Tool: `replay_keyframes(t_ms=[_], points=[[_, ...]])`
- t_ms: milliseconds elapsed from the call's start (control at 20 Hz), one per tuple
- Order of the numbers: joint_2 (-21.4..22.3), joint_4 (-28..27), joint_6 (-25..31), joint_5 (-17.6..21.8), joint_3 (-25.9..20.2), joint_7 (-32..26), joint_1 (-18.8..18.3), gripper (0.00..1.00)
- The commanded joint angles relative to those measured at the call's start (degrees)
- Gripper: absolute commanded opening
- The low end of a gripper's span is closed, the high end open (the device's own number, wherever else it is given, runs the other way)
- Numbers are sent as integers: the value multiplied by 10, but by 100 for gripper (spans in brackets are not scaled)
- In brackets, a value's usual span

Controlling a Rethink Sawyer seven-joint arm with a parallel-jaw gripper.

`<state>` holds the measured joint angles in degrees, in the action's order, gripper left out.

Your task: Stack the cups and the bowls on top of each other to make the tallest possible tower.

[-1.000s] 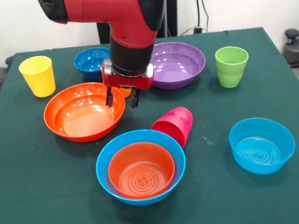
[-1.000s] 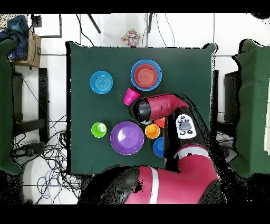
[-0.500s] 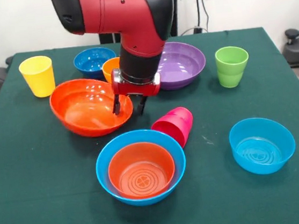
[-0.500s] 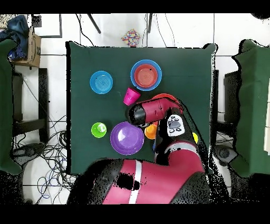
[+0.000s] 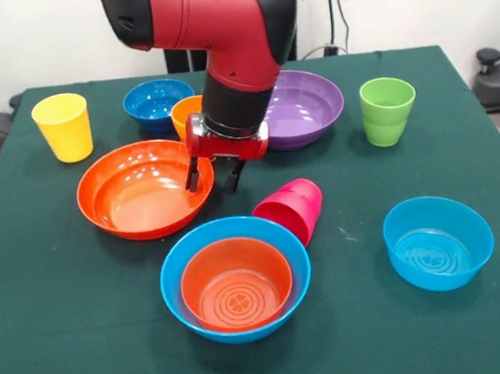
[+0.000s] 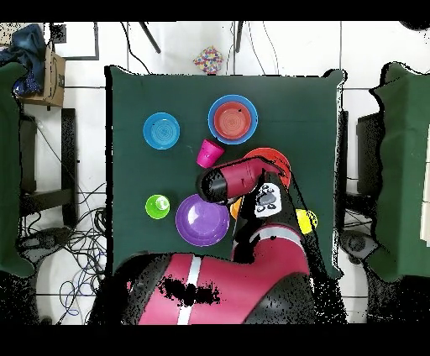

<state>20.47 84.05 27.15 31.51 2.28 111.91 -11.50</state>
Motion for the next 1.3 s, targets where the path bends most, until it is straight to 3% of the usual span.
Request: replay_keyframes(t_ms=[50,100,150,900,1300], points=[[-66,-37,-60,30,-3,48,5,100],[-66,-34,-65,26,-2,47,4,100],[-65,-32,-69,23,-2,45,3,0],[-63,-31,-63,-2,1,45,6,0],[-32,-11,-29,-28,-16,34,-4,0]])
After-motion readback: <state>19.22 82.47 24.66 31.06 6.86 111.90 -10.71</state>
